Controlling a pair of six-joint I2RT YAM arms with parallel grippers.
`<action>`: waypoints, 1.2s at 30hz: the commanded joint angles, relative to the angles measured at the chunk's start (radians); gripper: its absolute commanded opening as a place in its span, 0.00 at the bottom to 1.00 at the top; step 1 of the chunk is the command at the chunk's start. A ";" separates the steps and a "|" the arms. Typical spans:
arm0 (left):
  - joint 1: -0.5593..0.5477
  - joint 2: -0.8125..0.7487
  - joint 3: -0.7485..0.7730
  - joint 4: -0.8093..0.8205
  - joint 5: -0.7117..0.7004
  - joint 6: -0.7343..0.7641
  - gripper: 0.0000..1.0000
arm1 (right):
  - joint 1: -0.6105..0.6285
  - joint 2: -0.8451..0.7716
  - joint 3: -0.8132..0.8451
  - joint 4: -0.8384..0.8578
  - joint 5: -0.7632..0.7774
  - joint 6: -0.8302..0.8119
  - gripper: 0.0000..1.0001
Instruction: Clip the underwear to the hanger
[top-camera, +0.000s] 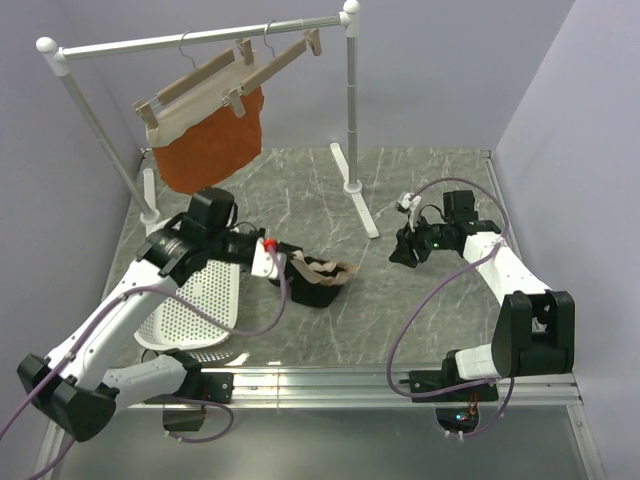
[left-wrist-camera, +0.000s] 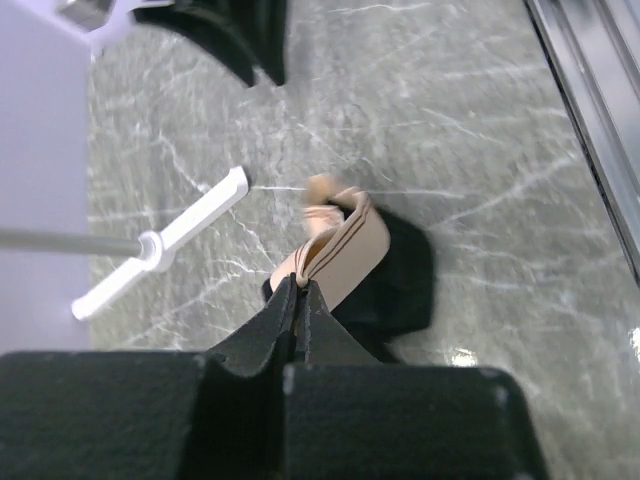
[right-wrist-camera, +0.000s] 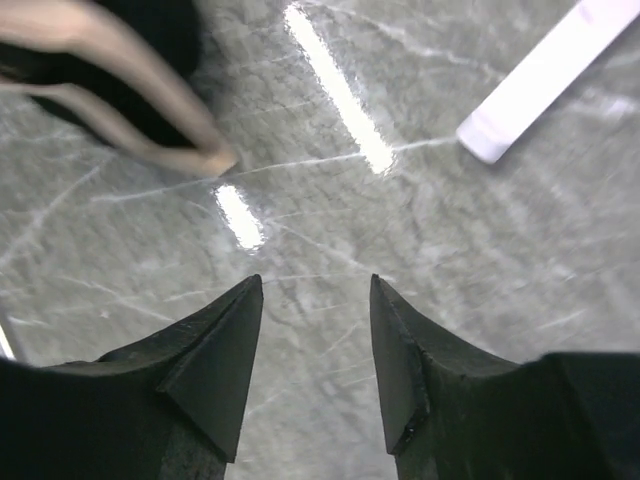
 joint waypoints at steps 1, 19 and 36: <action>-0.003 -0.063 -0.062 -0.055 0.069 0.200 0.00 | -0.001 -0.004 0.052 -0.014 -0.055 -0.172 0.55; -0.003 -0.099 -0.131 -0.011 0.021 0.219 0.00 | 0.375 -0.064 -0.155 0.047 0.129 -0.206 0.77; 0.008 -0.117 -0.168 0.065 0.017 0.165 0.00 | 0.617 0.036 -0.166 0.094 0.241 -0.043 0.78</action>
